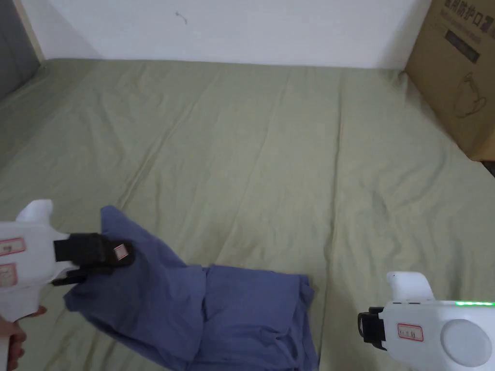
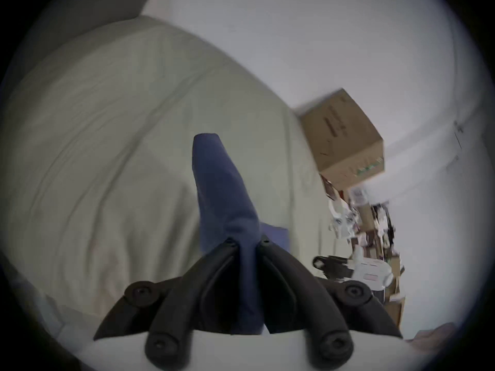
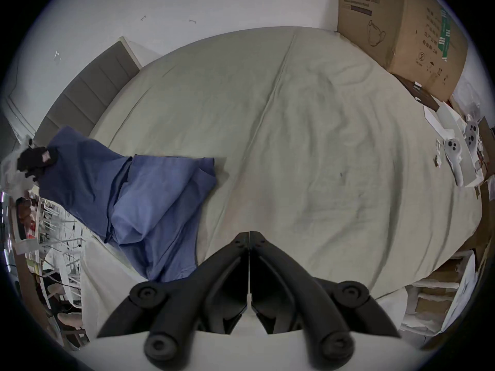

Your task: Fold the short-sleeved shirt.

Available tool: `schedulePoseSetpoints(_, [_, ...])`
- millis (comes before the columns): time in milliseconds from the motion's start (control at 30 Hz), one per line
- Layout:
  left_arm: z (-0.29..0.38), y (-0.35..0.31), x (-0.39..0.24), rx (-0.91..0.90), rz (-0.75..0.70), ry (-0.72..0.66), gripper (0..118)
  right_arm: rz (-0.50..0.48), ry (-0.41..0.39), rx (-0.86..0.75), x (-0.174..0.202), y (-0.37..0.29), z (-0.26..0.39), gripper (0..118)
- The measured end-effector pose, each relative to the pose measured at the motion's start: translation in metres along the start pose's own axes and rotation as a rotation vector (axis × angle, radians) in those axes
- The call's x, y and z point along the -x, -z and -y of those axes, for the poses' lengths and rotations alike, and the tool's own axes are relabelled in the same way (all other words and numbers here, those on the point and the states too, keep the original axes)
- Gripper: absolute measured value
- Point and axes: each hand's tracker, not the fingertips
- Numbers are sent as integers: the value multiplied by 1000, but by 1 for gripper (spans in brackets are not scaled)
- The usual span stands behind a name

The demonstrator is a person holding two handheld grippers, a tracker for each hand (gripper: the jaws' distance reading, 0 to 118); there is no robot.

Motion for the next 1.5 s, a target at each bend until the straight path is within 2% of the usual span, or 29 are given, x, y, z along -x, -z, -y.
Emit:
schedulePoseSetpoints(133, [6, 31, -67, 43, 123, 116, 6, 1, 32, -20, -15, -7, 2, 0])
schedulePoseSetpoints(267, [28, 88, -105, 180, 163, 188, 7, 7, 62, -29, -31, -12, 8, 0])
schedulePoseSetpoints(333, [45, 121, -114, 247, 162, 192, 13, 15, 84, -29, -39, -14, 13, 0])
schedulePoseSetpoints(367, [53, 135, -115, 274, 181, 187, 22, 18, 96, -27, -44, -14, 16, 0])
schedulePoseSetpoints(400, [62, 156, -111, 294, 210, 185, 39, 22, 113, -23, -50, -14, 19, 0])
schedulePoseSetpoints(433, [70, 172, -110, 325, 208, 175, 71, 22, 127, -15, -55, -13, 22, 0])
schedulePoseSetpoints(467, [77, 185, -109, 363, 190, 169, 98, 25, 138, -9, -59, -13, 24, 0])
schedulePoseSetpoints(500, [84, 198, -107, 413, 161, 193, 113, 31, 145, -4, -63, -14, 27, 0])
schedulePoseSetpoints(533, [91, 202, -110, 431, 119, 197, 113, 37, 149, -1, -67, -15, 29, 0])
schedulePoseSetpoints(667, [86, 187, -103, 411, 108, 226, 103, 49, 174, -2, -79, -18, 34, 0])
schedulePoseSetpoints(700, [80, 179, -97, 387, 103, 214, 93, 49, 180, -5, -81, -19, 34, 0])
schedulePoseSetpoints(833, [62, 148, -71, 245, 39, 104, 5, 51, 197, -15, -83, -18, 33, 0])
schedulePoseSetpoints(967, [69, 143, -54, 245, -15, 102, 1, 34, 206, -26, -82, -18, 33, 0])
schedulePoseSetpoints(1300, [141, 205, -87, 441, 90, 105, 1, 13, 204, -23, -75, -15, 36, 0])
schedulePoseSetpoints(1400, [158, 224, -108, 502, 42, 261, 1, 20, 203, -21, -77, -16, 38, 0])
schedulePoseSetpoints(1500, [168, 234, -120, 542, 57, 280, 1, 20, 208, -20, -80, -19, 40, 0])
